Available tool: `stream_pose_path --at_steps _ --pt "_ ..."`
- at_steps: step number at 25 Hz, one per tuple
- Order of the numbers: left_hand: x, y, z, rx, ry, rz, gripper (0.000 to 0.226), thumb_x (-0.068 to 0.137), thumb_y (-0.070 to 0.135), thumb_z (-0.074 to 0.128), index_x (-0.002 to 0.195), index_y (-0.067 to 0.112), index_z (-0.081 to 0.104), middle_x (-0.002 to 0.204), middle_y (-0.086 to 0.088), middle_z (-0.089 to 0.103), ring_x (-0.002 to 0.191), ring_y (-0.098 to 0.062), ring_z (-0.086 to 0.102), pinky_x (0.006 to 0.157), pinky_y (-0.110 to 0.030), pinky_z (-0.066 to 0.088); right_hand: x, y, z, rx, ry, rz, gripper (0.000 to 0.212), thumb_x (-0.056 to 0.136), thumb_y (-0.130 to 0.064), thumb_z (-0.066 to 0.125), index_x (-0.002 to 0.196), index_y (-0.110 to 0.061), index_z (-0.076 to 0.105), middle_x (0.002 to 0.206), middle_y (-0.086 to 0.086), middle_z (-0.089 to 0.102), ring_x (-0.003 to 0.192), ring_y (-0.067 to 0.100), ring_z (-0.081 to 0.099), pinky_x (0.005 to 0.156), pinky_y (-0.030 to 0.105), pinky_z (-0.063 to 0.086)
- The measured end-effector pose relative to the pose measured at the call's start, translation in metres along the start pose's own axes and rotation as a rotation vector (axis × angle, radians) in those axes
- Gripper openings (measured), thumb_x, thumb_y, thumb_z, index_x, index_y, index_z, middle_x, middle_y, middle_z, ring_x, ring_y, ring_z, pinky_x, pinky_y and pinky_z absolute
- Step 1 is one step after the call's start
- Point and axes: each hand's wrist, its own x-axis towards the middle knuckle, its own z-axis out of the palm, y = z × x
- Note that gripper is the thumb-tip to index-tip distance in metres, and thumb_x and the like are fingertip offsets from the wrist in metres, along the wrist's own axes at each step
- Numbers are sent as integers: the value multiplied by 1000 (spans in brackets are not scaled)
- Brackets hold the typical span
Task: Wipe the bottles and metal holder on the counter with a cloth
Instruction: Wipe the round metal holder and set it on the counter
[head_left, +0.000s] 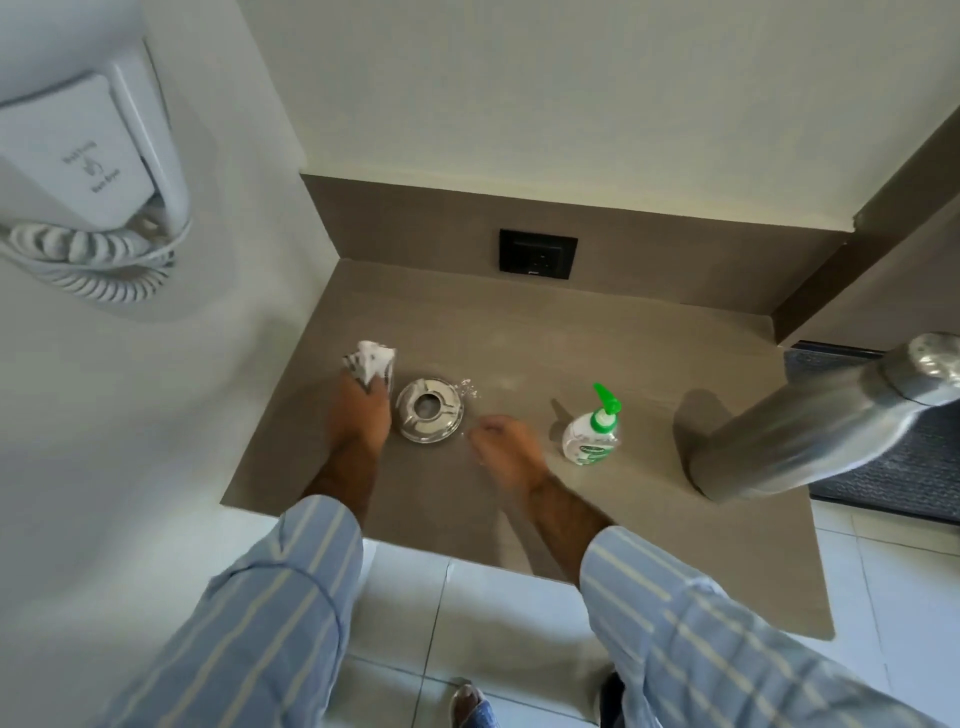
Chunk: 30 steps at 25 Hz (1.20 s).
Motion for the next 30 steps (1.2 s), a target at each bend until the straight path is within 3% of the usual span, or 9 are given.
stream_pose_path --at_steps 5,7,9,12,15,20,25,27,30 --pt "14 -13 20 147 -208 132 39 98 37 57 122 8 64 124 -19 70 118 -42 63 99 -44 49 31 -11 37 146 131 43 41 81 -41 49 86 -4 65 78 14 67 80 32 65 76 47 55" --pt "19 -16 23 127 -250 128 40 97 41 56 122 11 65 123 -17 71 117 -41 64 99 -43 50 34 -20 43 340 152 94 39 82 -43 48 83 -11 70 85 11 73 88 31 70 82 43 59" --pt "24 -17 21 33 -266 65 43 95 43 56 121 12 68 123 -15 72 117 -39 64 100 -41 49 25 -31 50 642 148 140 32 95 -35 50 83 -14 71 81 6 71 77 22 68 68 29 59" --pt "22 -19 18 -181 -302 -78 44 93 46 57 114 11 72 116 -14 75 112 -34 68 99 -39 51 13 -36 68 894 77 116 45 105 -40 45 109 -4 73 95 12 77 81 21 72 72 31 60" --pt "10 -11 16 -233 -282 -109 49 89 50 56 109 10 74 109 -13 77 105 -33 70 98 -42 53 7 -41 84 918 -5 89 58 105 -52 36 124 -10 71 110 13 78 92 22 77 71 31 62" --pt "-9 5 9 -518 -186 -136 34 94 38 58 108 11 73 109 -11 77 103 -29 72 96 -44 56 1 -53 90 1090 -51 188 72 97 -68 39 125 -10 71 118 16 76 107 30 74 97 47 57" --pt "-19 -9 11 -936 -207 -299 20 93 38 61 97 21 72 113 -13 76 104 -31 74 96 -52 57 -6 -53 82 1184 -101 276 76 100 -64 37 115 3 71 95 16 80 79 26 78 63 33 63" --pt "-23 -6 9 -991 -178 -325 33 87 46 64 105 19 71 116 -12 76 106 -30 73 98 -53 56 -7 -54 85 1175 -67 255 73 101 -60 37 118 2 71 99 16 79 84 26 78 66 32 64" --pt "-34 15 -2 -1094 -202 -242 30 99 31 58 117 10 68 115 -13 75 104 -30 74 93 -47 59 -7 -60 82 1146 -114 231 65 100 -61 38 122 -10 72 115 10 78 107 26 73 81 35 61"
